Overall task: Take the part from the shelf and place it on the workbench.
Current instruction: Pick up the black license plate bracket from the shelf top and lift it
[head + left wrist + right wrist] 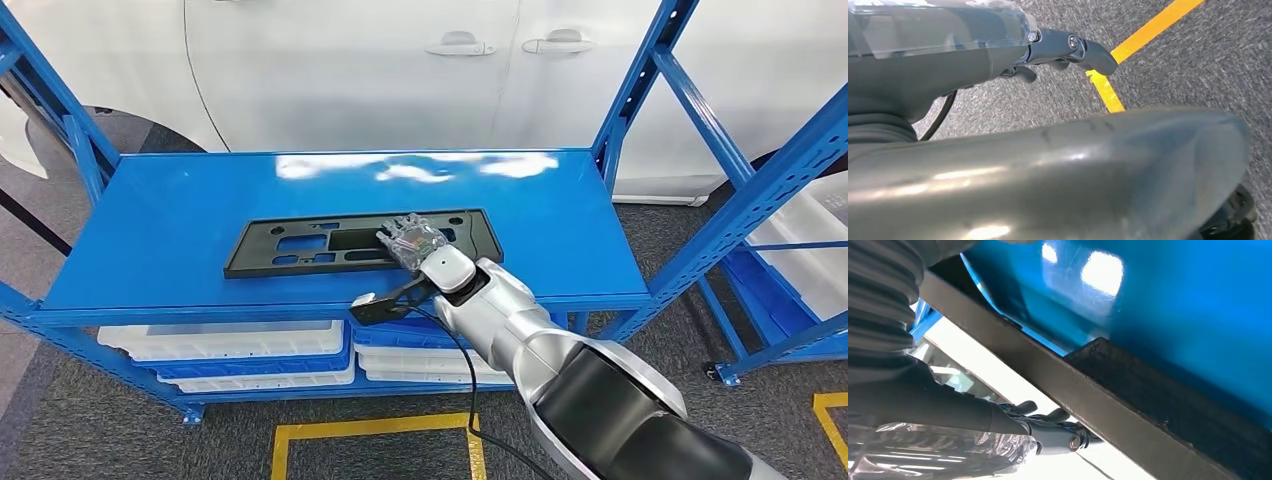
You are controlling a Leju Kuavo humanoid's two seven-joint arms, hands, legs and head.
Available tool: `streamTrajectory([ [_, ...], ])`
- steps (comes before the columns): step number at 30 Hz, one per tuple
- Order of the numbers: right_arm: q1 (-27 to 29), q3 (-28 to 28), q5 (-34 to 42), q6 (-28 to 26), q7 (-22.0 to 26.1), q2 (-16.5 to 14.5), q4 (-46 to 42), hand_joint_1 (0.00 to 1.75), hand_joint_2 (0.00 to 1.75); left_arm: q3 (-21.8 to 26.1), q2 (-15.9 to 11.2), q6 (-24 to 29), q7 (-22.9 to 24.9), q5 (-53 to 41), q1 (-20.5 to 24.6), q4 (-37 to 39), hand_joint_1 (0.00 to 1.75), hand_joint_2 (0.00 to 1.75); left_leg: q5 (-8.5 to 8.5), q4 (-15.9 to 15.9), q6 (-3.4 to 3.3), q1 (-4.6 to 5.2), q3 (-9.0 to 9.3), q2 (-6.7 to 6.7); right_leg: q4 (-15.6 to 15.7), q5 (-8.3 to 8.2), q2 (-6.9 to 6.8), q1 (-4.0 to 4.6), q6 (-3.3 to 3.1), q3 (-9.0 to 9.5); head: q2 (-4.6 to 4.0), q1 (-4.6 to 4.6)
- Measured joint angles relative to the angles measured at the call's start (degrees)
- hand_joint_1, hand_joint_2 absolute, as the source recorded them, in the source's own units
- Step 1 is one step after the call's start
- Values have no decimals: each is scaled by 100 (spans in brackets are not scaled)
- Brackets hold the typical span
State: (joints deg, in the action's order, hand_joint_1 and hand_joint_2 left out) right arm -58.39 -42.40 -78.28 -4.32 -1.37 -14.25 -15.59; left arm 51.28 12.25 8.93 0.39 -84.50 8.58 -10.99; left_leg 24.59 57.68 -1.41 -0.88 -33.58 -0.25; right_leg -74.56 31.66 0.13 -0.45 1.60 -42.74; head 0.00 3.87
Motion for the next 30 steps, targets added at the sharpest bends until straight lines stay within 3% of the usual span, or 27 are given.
streamTrajectory([
  [1, 0, 1, 24, -3, 16, 5, 1, 0, 0, 0, 0, -1, -1, -1, -2, 0, 0, 0, 3, 1, 4, 0, 7, -2, 104, -115, 0, 0, -9, 54, 0, 0],
  [3, -17, 1, 65, -3, 48, 10, -1, 0, 0, 0, 2, -5, -4, -2, -2, 0, 0, 0, 14, 2, 20, 2, 32, -7, 872, -508, 0, 9, -63, 437, 0, 0],
  [5, -32, 2, 92, -8, 57, 11, -4, 0, 0, 0, 12, -13, -8, -2, 1, 1, 0, 0, 28, 9, 62, 19, 34, -10, 1534, -728, -3, 41, -125, 759, 0, 0],
  [7, -37, 2, 106, -15, 63, 12, -5, 0, 0, 0, 20, -17, -9, -2, 6, 2, 0, 0, 30, 4, 118, 28, 28, -10, 1673, -741, -2, 72, -170, 815, 0, 0],
  [9, -35, 2, 109, -17, 68, 14, -7, 0, 0, 0, 19, -17, -9, -2, 9, 2, 0, 0, 57, 15, 179, 29, 29, -7, 1717, -766, -3, 47, -231, 830, 0, 0],
  [10, -34, 2, 109, -17, 77, 14, -8, 0, 0, 0, 18, -16, -10, -2, 9, 2, 0, 0, 130, 105, 204, 30, -8, -5, 1745, -781, -9, 30, -264, 842, 0, 1],
  [12, -20, 2, 107, -15, 96, 13, -8, 0, 0, 0, 16, -15, -10, -2, 9, 2, 0, 0, 449, 649, 240, 18, -255, -4, 1780, -798, -19, 12, -306, 853, 0, 1],
  [14, 17, 2, 102, -15, 106, 13, -7, 0, 87, 0, 15, -16, -9, -2, 0, 2, 0, 0, 765, 1415, 272, 9, -622, -3, 1774, -794, -21, 18, -323, 846, 0, 1],
  [15, 34, 2, 96, -16, 106, 13, -7, 0, 131, 0, 15, -16, -9, -2, -6, 2, 0, 0, 789, 1610, 283, 8, -722, -3, 1768, -790, -21, 20, -325, 844, 0, 1],
  [16, 45, 2, 86, -18, 105, 13, -7, 0, 175, 0, 15, -16, -9, -3, -10, 2, 0, 0, 707, 1597, 289, 7, -722, -2, 1759, -784, -19, 20, -323, 845, 0, 1],
  [18, 42, 2, 61, -25, 85, 10, -8, 0, 175, 0, 15, -15, -5, -3, -8, 2, 0, 0, 305, 937, 283, -2, -411, 4, 1731, -759, -10, 17, -301, 857, 0, 1],
  [20, 26, 2, 37, -43, 43, 6, -10, 0, 175, 0, 15, -15, 8, -6, 2, 2, 0, 0, 59, 248, 243, 1, -78, 9, 1689, -730, 2, 41, -254, 852, 0, 1],
  [21, 20, 2, 27, -54, 26, 4, -14, 0, 175, 0, 15, -14, 16, -8, 3, 2, 0, 0, 34, 91, 213, 7, -5, 9, 1676, -724, 7, 53, -227, 846, 0, 1],
  [25, 16, 2, -7, -77, -22, 3, -24, 0, 175, -1, 17, -10, 25, -17, 2, 2, 0, 0, 18, 10, 64, 8, 25, 0, 1599, -663, 7, 45, -102, 824, 0, 1],
  [27, 18, 2, -29, -83, -60, 9, -23, 0, 175, -2, 19, -6, 21, -19, 9, 2, 0, 0, -11, -12, 6, 0, 12, 3, 1105, -357, 3, 22, -43, 600, 0, 0],
  [29, 23, 2, -48, -91, -81, 21, -23, 0, 175, -1, 19, -1, 18, -19, 5, 2, 0, 0, -24, -9, -19, 9, -22, 4, 315, 14, 2, 12, -11, 221, 0, 0],
  [30, 26, 2, -53, -95, -83, 28, -22, 0, 175, -1, 19, 1, 17, -19, -2, 2, 0, 0, -29, -8, -23, 15, -32, 4, 59, 83, 1, 9, -7, 100, 0, 0],
])
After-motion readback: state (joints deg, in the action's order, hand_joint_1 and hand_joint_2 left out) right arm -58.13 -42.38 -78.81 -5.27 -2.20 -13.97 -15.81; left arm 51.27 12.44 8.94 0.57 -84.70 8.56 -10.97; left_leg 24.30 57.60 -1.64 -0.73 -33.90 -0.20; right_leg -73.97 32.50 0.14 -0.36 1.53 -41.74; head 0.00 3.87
